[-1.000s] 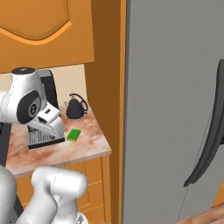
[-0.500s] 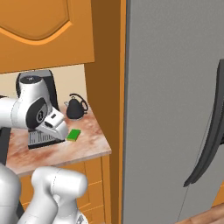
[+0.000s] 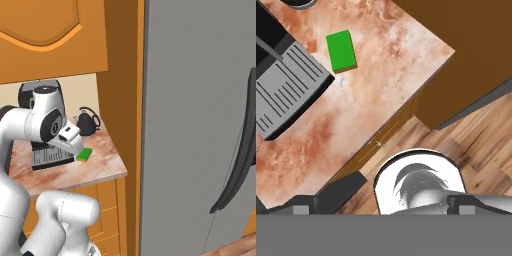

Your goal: Place the sponge inside the microwave to prepare for sanitizing.

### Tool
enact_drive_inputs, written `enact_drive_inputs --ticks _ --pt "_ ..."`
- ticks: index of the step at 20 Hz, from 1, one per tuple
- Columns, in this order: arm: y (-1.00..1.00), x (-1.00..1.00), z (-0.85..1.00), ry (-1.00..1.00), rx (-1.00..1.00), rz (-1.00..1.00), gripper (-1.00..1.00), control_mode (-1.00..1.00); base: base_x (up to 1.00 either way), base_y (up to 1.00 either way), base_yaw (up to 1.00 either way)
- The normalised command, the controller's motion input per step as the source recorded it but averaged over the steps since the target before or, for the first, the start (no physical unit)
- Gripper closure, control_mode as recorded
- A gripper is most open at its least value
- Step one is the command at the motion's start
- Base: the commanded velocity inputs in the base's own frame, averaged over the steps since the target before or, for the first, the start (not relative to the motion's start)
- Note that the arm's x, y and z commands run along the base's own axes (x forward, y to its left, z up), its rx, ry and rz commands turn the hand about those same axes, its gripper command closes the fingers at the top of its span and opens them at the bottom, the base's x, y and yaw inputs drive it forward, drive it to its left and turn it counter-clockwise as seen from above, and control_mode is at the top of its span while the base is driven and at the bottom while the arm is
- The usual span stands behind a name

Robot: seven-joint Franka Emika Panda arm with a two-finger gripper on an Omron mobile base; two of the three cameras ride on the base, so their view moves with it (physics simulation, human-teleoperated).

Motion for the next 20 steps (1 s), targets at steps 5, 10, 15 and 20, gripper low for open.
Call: enact_drive_inputs --ticks 5,10,15,20 --pt "0.06 0.23 -0.20 0.09 0.00 0.00 -1.00 -1.00 0.00 0.00 0.00" --pt "0.04 0.30 -0.26 0.07 0.00 0.00 -1.00 -1.00 0.00 0.00 0.00" --pt "0.05 0.36 -0.31 0.01 0.00 0.00 -1.00 -1.00 0.00 0.00 0.00" --pt "0.08 0.20 -0.25 0.05 0.00 0.00 -1.00 -1.00 0.00 0.00 0.00"
